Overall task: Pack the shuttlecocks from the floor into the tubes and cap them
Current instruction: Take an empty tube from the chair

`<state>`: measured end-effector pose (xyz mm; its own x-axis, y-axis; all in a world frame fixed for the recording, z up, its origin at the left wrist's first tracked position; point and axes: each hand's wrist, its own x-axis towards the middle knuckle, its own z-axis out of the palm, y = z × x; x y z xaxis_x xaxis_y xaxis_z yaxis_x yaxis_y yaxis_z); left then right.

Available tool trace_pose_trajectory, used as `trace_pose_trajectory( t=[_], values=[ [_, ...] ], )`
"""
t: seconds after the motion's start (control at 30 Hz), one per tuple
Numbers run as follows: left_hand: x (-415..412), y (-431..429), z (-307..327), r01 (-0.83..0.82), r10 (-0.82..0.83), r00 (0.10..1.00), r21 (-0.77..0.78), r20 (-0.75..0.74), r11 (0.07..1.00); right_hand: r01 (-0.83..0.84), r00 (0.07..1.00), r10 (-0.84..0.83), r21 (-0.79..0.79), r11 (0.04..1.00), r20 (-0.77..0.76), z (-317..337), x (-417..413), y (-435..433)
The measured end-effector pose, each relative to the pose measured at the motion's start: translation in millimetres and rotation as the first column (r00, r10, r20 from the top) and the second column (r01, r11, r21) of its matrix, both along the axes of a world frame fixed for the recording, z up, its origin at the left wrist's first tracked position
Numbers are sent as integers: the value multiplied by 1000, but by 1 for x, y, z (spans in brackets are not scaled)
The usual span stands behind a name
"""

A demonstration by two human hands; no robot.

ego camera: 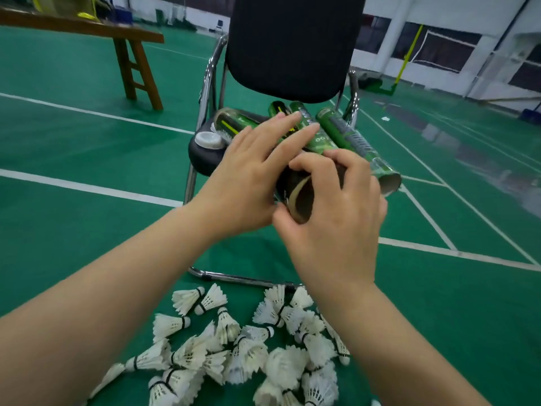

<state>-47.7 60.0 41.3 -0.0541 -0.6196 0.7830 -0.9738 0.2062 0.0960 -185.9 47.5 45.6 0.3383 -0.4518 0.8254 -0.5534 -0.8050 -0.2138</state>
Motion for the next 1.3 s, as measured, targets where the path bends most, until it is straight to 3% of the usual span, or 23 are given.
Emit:
trace_pose_trajectory(
  t=[0.2, 0.53, 0.77, 1.0, 1.13, 1.3],
  values=[
    [-45, 44, 10, 171, -161, 974, -50, 162, 984, 2, 999, -3, 30, 1000, 36, -2, -55, 56],
    [-85, 88, -10, 223, -215, 966, -37, 142, 974, -41, 995, 35, 64, 997, 92, -21, -94, 96],
    [-75, 106, -52, 171, -181, 979, 108, 91, 979, -164, 986, 147, 324, 932, 76, -60, -84, 102],
    [-49, 113, -109, 69, -84, 996, 285, 41, 956, -256, 951, 309, 550, 795, -4, -104, -62, 92],
    [-31, 105, -101, 79, -95, 994, 258, 49, 963, -290, 945, 326, 518, 804, 23, -105, -42, 82],
    [-6, 88, -71, 86, -111, 987, 193, 120, 977, -284, 959, 257, 367, 886, 122, -89, -17, 68]
  ],
)
